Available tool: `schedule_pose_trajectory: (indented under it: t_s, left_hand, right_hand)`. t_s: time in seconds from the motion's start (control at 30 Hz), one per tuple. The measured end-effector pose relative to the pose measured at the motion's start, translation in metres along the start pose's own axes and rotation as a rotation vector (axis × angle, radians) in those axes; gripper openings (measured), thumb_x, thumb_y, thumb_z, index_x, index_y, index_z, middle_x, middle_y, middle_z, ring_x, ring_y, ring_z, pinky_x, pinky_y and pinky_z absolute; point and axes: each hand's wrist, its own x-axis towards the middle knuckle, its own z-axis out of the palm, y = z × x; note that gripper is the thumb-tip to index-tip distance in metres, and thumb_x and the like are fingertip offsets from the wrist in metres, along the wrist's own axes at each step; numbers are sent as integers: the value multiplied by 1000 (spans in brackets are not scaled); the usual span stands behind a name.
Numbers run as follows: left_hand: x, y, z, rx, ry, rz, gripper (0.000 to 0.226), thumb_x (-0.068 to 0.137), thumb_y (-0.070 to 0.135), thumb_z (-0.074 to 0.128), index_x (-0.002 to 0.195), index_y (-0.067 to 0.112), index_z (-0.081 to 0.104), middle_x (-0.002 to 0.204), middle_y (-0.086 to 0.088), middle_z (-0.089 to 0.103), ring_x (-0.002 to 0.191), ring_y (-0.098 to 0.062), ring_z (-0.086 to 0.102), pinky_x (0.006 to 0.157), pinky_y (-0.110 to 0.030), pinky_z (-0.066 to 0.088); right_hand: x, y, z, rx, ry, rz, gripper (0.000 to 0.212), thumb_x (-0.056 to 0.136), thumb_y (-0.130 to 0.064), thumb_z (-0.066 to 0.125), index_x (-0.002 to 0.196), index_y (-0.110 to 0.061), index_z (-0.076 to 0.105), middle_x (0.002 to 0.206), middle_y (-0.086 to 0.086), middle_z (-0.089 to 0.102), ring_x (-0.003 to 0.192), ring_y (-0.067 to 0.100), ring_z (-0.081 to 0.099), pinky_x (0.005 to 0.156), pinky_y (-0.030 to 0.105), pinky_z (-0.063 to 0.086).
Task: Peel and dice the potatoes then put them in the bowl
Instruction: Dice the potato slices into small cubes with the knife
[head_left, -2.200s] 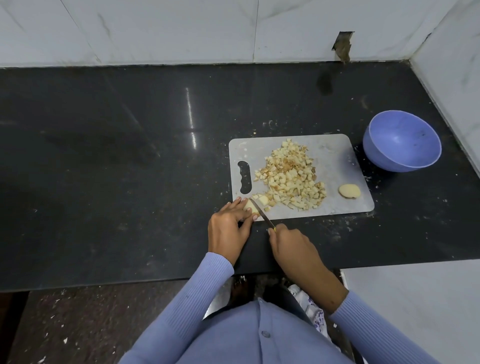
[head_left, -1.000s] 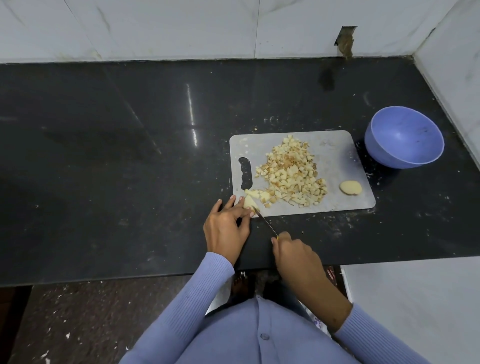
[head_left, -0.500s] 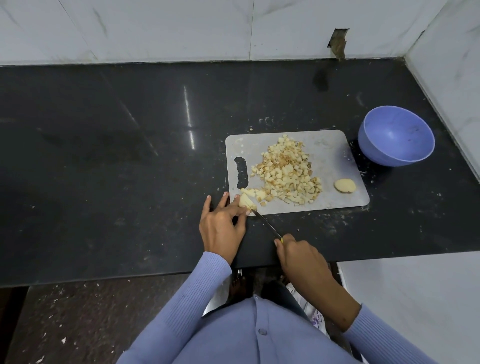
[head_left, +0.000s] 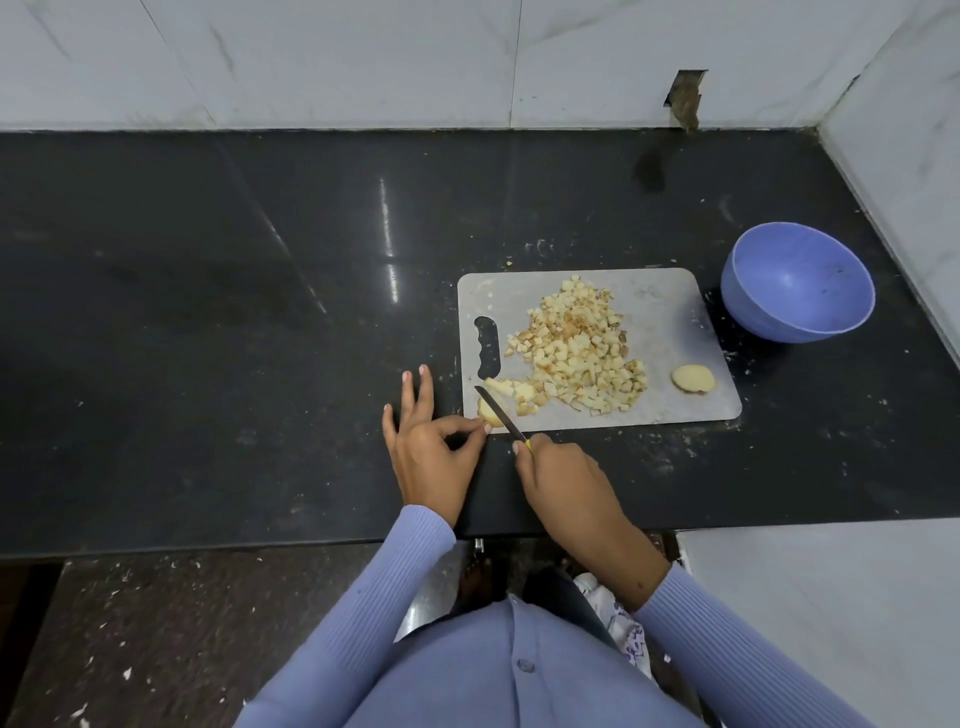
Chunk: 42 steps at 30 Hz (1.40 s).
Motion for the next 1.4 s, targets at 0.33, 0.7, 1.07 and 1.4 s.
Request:
schedule_pose_trajectory:
  t_s: [0.33,0.7,1.07,1.4]
  left_hand:
    - [3,5,4,-5,-15,-26,9,70,19,83,66,19,75,150,-6,32,144,-17,17,117,-40,2]
    - [3,9,3,58,2,-61,17,69,20,82,58,22,70,152,-7,29,146,-20,10,114,-50,-4]
    - [9,12,-3,177,2,87,14,62,17,87,64,16,74,88,0,61,87,-23,52,84,-29,31]
    - [34,27,-11,-56,-344,-110,67,67,-3,81,128,8,56,96,-7,55,71,-13,59,70,-12,51]
  right_hand:
    - [6,-5,7,-131,-76,14,35,105,-31,23,113,-6,46,109,13,62,100,32,59,68,34,33]
    - [-6,10,8,-212,-96,0,33,105,-33,22,110,-8,44,103,10,63,94,30,62,63,32,34]
    - [-27,34,-7,-200,-129,39,35,104,-38,23,106,-10,45,102,11,63,94,31,61,64,30,33]
    - [-6,36,-28,-64,-118,56,36,101,-39,33,74,-17,41,76,2,52,73,25,52,57,32,32]
